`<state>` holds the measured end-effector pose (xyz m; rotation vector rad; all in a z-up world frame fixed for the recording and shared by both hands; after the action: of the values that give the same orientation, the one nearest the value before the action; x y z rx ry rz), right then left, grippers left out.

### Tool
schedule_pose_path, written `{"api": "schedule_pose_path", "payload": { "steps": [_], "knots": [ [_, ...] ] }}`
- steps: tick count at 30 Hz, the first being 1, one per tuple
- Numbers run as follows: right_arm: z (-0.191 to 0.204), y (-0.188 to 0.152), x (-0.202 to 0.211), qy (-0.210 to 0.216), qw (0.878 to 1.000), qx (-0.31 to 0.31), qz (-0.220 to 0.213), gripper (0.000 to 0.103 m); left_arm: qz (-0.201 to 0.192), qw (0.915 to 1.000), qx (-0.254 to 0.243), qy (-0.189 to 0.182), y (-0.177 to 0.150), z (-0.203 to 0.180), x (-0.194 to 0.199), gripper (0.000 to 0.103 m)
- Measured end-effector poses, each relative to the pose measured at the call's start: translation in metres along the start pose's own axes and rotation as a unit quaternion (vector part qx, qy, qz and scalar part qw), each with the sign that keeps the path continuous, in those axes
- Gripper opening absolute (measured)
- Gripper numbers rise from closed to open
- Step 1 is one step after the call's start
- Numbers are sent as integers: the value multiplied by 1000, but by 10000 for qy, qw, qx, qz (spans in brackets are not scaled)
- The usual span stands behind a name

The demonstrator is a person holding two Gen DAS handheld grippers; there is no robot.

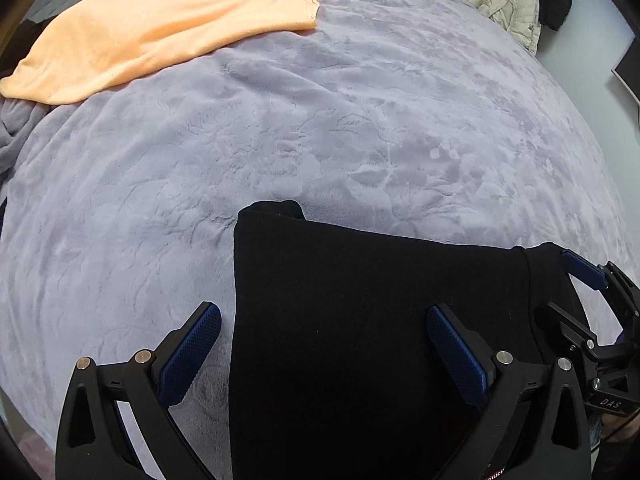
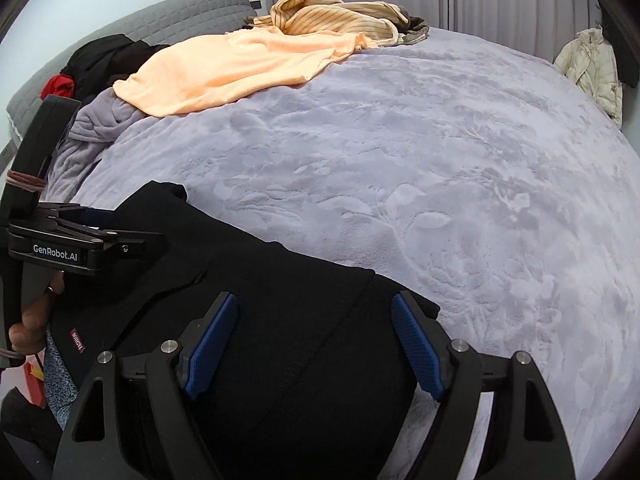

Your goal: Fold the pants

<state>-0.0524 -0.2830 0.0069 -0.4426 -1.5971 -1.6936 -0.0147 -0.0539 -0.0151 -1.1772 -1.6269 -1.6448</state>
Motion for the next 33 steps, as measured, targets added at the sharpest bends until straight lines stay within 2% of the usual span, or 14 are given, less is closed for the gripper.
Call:
{"api": "schedule_pose_path", "payload": {
  "steps": [3, 5, 7, 11, 14, 17, 20, 24, 28, 31, 33],
  "knots": [
    [14, 9, 34, -270, 9993, 206, -147, 82, -286, 9993, -219, 116, 0, 1, 35, 103],
    [32, 9, 61, -134, 9983, 461, -329, 83, -466, 9982, -381, -60, -6, 0, 60, 103],
    [54, 3, 77, -5, 9963, 769, -385, 83, -487, 9969, -598, -169, -21, -3, 75, 103],
    [86, -32, 83, 82, 9898, 1423, -81, 83, -454, 9922, -1157, 52, -55, -8, 81, 103],
    [85, -62, 72, 141, 9890, 1454, 234, 83, -383, 9936, -1063, -64, -68, -4, 76, 103],
    [80, -72, 67, -5, 9891, 1469, 101, 86, -207, 9967, -749, -224, -71, 0, 64, 103],
    [76, -75, 63, -74, 9895, 1442, 79, 90, -187, 9972, -685, -243, -71, 0, 61, 103],
    [78, -63, 70, -7, 9898, 1398, 265, 91, -266, 9967, -752, -118, -72, -2, 64, 103],
    [75, -27, 79, 98, 9928, 1194, -64, 94, -272, 9968, -744, -77, -72, -2, 64, 103],
    [66, -9, 60, -121, 9952, 967, 36, 94, -274, 9967, -758, -47, -72, -3, 65, 103],
    [62, -8, 38, -98, 9963, 783, 342, 94, -265, 9968, -752, -29, -72, -4, 65, 103]
  ]
}}
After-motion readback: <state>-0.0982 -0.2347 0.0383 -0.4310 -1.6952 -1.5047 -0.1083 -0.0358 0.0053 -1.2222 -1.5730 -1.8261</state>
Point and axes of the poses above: each gripper's, at about its wrist camera, not at the fingertips, and x roughly against the way its jaws point, z to its left, y to its top, the point moved 7 cm from there along -x, roughly the way its jaws point, and after that the axes turned 7 degrees about -z, right-handed, at the moved point
